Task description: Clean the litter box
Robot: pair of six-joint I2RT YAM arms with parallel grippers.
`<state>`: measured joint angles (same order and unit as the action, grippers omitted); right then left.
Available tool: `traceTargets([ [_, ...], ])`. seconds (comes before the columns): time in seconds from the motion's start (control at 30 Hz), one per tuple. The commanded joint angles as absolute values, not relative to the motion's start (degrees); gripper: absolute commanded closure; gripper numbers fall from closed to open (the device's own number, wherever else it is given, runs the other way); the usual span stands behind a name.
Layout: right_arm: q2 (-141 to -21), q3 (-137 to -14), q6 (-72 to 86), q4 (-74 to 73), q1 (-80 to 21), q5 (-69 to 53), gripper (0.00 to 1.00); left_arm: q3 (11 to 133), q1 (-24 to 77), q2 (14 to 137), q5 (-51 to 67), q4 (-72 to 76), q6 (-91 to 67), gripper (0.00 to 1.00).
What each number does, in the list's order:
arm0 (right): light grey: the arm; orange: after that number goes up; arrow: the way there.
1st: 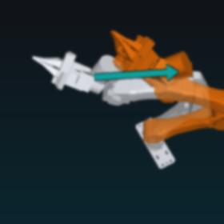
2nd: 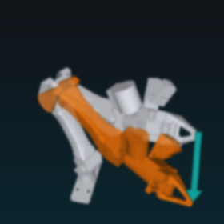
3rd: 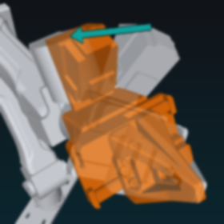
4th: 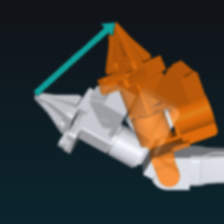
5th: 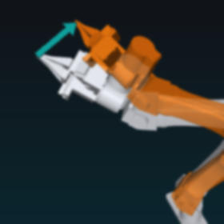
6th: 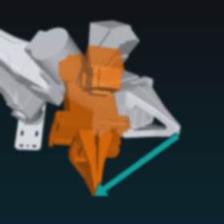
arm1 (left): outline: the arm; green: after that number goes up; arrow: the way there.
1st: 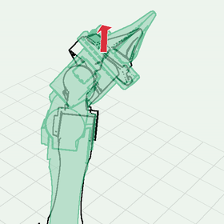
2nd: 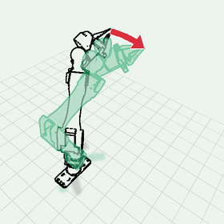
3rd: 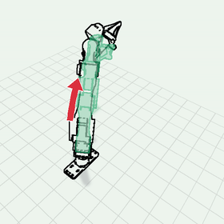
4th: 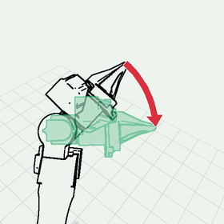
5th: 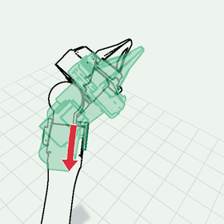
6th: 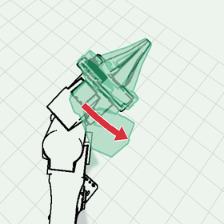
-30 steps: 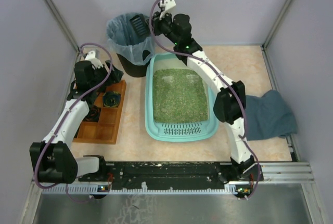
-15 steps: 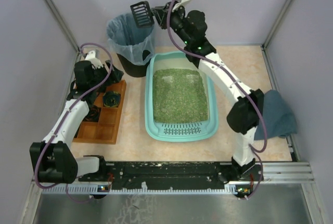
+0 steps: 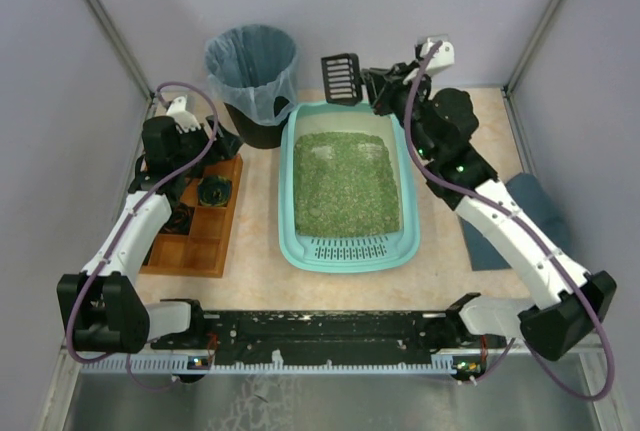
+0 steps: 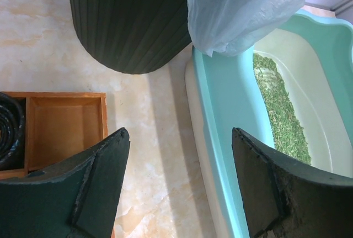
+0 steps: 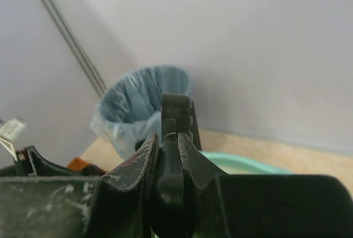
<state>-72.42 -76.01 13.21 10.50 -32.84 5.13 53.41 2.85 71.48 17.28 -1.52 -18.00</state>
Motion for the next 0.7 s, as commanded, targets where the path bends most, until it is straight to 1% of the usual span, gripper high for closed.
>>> traceTargets([
  [0.0, -67.0, -71.9, 11.3, -2.1, -32.7, 14.1, 1.00, 52.8, 2.8, 71.3, 20.1, 0.5, -18.1, 0.20],
  [0.13, -65.9, -69.6, 10.8, -10.0, -32.6, 16.0, 1.00, 53.0, 3.1, 72.0, 21.1, 0.6, -18.2, 0.20],
  [0.3, -68.3, -67.9, 13.4, -16.3, -32.6, 19.2, 1.00, 52.9, 4.2, 72.1, 21.7, 0.5, -17.2, 0.20],
  [0.5, -73.2, -65.9, 14.0, -16.1, -32.6, 20.8, 1.00, 53.0, 6.9, 72.0, 21.4, 0.5, -16.1, 0.20],
  [0.67, -77.9, -65.8, 15.5, -13.9, -32.6, 18.2, 1.00, 53.2, 9.2, 72.0, 20.7, 0.0, -15.0, 0.20],
])
